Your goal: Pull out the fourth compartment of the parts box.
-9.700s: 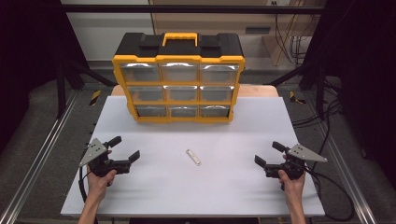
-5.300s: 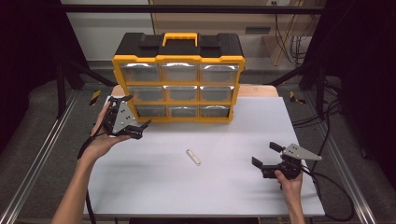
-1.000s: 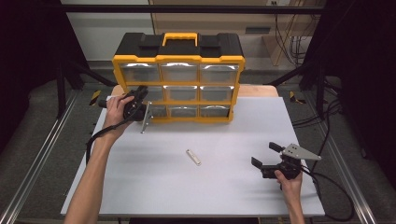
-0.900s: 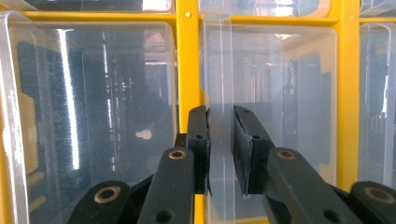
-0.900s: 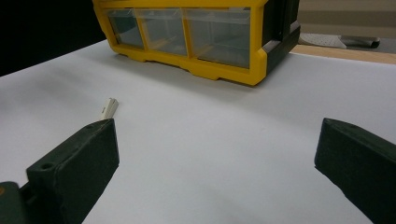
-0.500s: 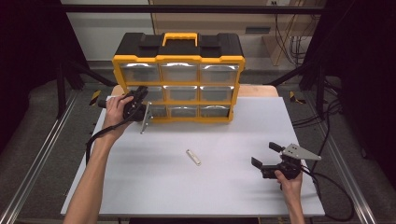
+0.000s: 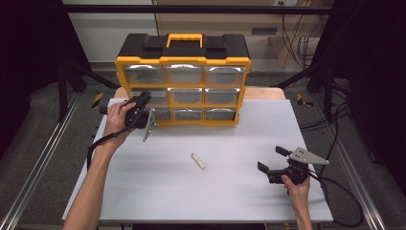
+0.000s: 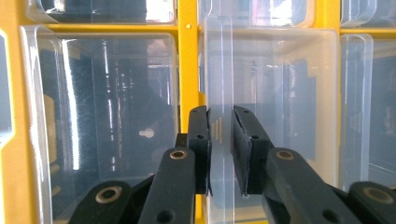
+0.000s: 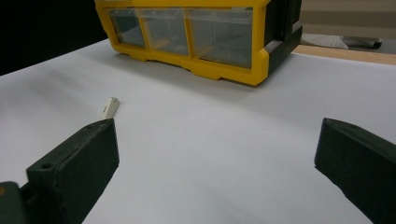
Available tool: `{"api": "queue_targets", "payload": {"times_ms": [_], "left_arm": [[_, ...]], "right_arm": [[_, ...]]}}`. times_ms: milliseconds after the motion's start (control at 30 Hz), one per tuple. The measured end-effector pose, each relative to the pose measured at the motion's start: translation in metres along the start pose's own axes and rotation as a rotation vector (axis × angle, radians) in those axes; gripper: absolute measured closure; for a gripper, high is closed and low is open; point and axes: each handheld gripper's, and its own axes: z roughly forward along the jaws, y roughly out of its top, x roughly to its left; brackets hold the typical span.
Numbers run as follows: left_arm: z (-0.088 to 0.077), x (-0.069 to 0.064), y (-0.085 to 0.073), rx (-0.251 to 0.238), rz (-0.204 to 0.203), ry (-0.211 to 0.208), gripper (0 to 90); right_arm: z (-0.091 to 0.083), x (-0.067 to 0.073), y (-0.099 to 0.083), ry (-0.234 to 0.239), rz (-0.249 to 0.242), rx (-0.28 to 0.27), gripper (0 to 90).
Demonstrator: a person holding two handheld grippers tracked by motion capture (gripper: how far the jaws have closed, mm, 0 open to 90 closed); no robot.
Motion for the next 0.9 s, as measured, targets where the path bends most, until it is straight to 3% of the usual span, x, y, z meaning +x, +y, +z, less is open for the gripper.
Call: {"api": "queue_targets", "payload": {"times_ms": [900], "left_arm": [[-0.021, -0.006, 0.005, -0.005, -0.015, 0.021, 78.3]], "right_arm": [[0.0, 0.0, 0.0, -0.002, 0.002, 0.001, 0.3]]}}
